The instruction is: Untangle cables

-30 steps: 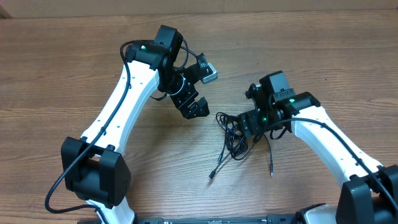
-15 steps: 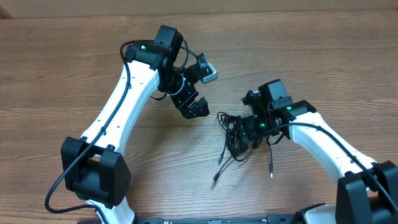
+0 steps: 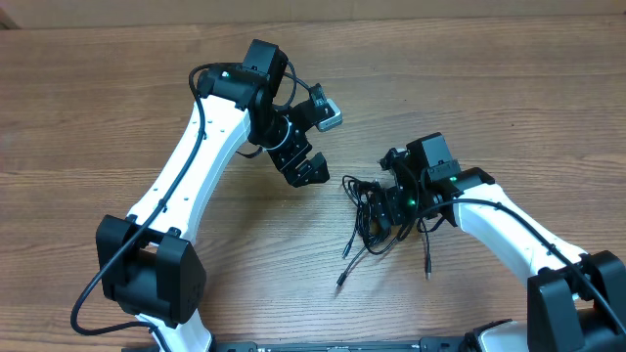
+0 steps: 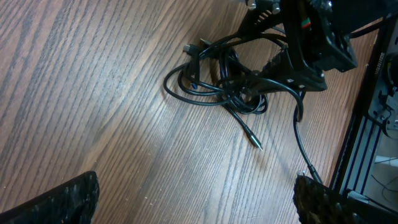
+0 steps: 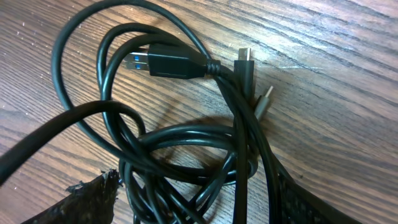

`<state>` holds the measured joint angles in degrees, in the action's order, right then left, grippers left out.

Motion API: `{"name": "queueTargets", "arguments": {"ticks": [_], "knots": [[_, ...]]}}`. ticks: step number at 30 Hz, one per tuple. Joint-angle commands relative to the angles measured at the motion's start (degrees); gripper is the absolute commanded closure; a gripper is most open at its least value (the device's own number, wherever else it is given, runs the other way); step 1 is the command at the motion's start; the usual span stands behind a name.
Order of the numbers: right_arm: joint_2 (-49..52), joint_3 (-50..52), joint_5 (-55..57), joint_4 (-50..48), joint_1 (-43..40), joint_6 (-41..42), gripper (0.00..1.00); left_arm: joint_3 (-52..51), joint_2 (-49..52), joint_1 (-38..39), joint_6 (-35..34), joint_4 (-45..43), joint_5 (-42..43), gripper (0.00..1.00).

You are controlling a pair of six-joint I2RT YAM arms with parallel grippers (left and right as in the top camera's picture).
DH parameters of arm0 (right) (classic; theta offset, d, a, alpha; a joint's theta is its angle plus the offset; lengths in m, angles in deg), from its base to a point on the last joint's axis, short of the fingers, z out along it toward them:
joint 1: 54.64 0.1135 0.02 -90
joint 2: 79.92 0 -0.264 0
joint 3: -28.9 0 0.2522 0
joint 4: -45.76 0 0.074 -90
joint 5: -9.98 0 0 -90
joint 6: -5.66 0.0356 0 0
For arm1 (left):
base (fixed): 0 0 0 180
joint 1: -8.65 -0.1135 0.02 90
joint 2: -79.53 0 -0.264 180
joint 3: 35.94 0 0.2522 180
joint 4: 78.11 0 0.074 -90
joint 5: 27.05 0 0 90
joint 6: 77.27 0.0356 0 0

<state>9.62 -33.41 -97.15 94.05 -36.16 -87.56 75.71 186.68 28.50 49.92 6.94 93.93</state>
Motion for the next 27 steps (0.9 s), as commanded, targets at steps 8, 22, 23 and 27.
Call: {"name": "queueTargets", "arguments": {"ticks": [8,22,23,27], "knots": [[0.2,2.1,9.6,-5.1,0.2,-0.2,0.18,1.5,0.4,0.0,-0.3,0.0,-0.1,0.0],[0.2,2.1,1.9,-7.7,0.2,-0.3,0.14,1.5,0.4,0.0,-0.3,0.0,-0.1,0.0],[0.2,2.1,2.1,-8.3,0.2,-0.3,0.11,1.5,0.4,0.0,-0.3,0.0,-0.1,0.0],[0.2,2.1,2.0,-12.1,0.2,-6.3,0.06,1.5,0.4,0.1,-0.3,0.0,-0.1,0.0]]}}
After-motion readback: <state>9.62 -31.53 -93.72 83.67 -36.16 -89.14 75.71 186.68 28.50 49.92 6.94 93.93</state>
